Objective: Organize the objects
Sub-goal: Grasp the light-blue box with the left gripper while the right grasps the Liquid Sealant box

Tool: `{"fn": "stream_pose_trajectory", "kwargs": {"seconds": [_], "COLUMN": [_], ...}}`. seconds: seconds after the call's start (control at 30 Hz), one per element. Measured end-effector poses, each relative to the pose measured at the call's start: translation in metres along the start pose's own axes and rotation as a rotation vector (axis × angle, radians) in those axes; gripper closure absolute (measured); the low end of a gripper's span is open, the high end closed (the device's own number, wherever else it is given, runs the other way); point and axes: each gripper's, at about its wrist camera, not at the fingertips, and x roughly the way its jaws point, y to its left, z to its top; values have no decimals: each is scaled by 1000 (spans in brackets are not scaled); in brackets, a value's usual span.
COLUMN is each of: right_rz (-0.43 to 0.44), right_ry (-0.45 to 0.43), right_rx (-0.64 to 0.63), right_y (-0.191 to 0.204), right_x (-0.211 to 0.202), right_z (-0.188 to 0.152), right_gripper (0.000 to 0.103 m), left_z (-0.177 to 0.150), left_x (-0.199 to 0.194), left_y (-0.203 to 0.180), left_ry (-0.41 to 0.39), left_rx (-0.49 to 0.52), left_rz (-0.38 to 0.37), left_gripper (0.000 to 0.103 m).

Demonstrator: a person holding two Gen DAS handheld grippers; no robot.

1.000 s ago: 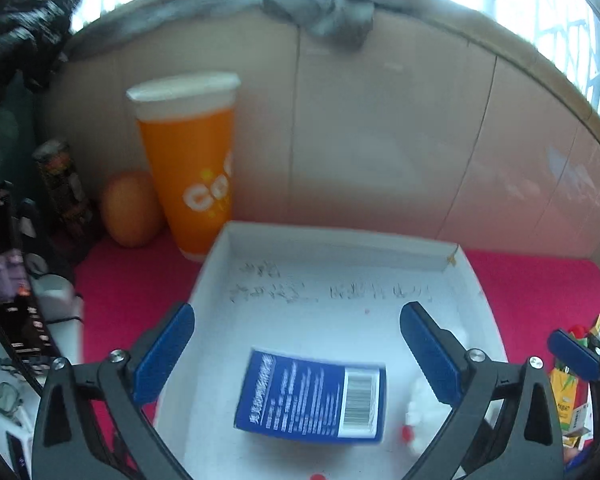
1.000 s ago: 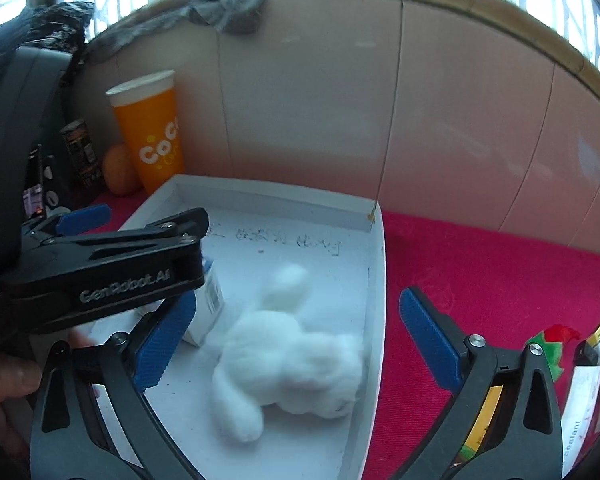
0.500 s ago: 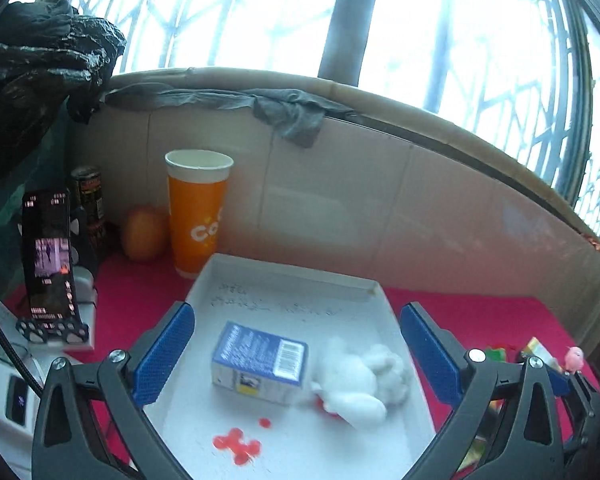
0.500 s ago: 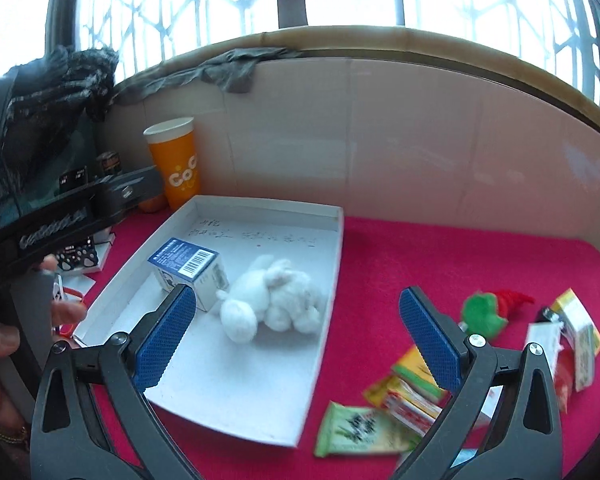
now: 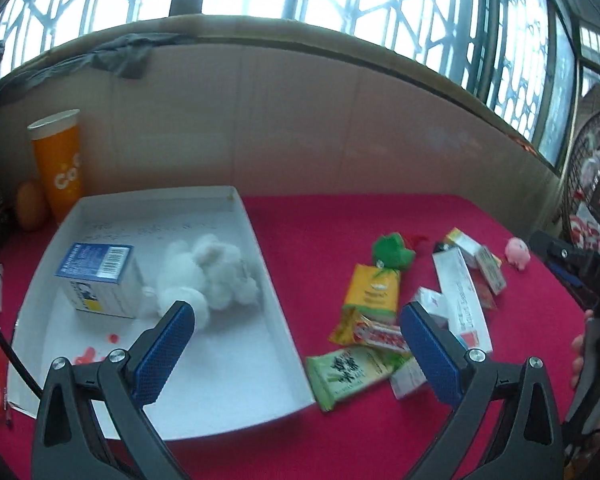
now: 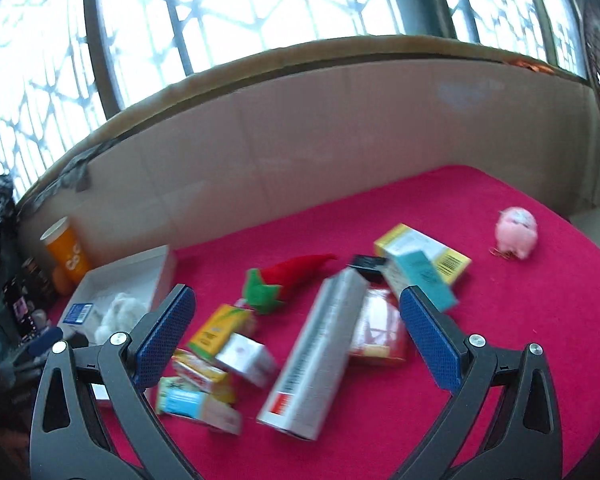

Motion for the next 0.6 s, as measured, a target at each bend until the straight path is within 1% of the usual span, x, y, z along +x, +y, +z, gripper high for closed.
{"fn": "stream_pose_trajectory", "kwargs": {"seconds": [0.07, 0.13, 0.2, 0.3, 0.37, 0.43, 0.53, 0.6], "right_rz": [-34, -72, -72, 25, 108, 169, 243, 270], "right_ry": [3, 11, 45, 127, 186, 253, 341, 363], "right_rx": [28, 59, 104, 148, 181, 219, 285, 283], "right_y": [-21, -40, -57, -69, -66, -64, -59, -52], "right_x": [-2, -2, 3, 13, 23, 37, 59, 69], "right_z": [-4, -8, -14, -27, -37, -44, -54, -57], "right_gripper": [0, 0, 0, 0, 0, 2, 6, 16], "left_z": [-11, -22, -29, -38, -38, -39, -39, -37], "left_x": [9, 17, 24, 35, 41, 45, 49, 52], "left_y": [-22, -41, -56, -76, -83, -85, -82, -80], "left_ry": [36, 62, 88, 106, 105, 106, 98, 98], "left_rx": [43, 79, 108, 157, 189, 204, 213, 211], "left_rz": [-35, -49, -58, -71, -51, -36, -26, -28], "left_gripper": [0, 0, 0, 0, 0, 0, 0, 0]}}
